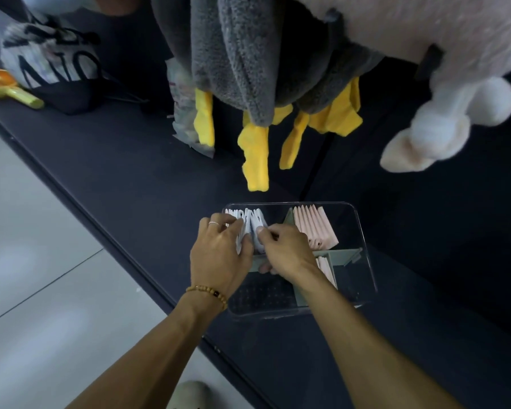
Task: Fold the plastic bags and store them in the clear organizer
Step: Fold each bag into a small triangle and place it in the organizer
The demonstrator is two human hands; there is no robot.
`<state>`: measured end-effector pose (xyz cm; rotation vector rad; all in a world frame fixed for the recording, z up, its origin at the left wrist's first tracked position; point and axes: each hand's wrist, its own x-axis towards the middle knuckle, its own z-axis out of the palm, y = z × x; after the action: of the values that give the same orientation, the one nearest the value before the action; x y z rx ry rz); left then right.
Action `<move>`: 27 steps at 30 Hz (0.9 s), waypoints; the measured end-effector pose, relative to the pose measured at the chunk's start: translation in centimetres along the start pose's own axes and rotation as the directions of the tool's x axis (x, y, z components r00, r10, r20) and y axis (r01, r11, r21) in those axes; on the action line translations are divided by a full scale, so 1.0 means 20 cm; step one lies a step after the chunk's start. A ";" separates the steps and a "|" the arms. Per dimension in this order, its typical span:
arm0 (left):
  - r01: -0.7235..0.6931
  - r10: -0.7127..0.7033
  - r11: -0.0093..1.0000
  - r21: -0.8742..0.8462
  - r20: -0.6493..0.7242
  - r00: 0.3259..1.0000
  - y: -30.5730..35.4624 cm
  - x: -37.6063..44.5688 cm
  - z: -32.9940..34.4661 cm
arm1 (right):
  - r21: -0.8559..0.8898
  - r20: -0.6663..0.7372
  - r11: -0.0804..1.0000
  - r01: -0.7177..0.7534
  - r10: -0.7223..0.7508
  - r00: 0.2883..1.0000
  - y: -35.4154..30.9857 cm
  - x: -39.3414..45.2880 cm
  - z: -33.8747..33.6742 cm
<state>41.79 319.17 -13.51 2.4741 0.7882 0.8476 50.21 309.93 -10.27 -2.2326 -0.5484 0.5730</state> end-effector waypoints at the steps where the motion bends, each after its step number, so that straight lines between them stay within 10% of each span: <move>1: 0.024 -0.023 1.000 -0.020 0.021 1.000 0.01 0.00 0.00 | 0.049 0.007 0.999 -0.023 0.023 1.000 0.00 0.00 0.00; 8: 0.317 -0.306 0.902 -0.294 0.082 0.948 0.12 -0.02 -0.12 | 0.319 -0.312 0.948 0.023 0.082 0.947 0.06 -0.10 -0.18; 17: 0.657 -0.421 0.382 -0.650 0.511 0.750 0.60 -0.45 -0.13 | 0.483 -0.512 0.874 -0.046 0.325 0.795 0.47 -0.58 -0.57; 27: 0.748 -0.150 0.434 -0.503 0.778 0.610 1.18 -1.06 0.16 | 0.560 -0.666 0.747 -0.358 0.663 0.342 1.40 -1.68 -0.96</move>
<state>38.93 287.48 -12.18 1.3590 0.5972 0.0168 39.41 263.35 -11.88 -1.9978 0.7844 -0.2030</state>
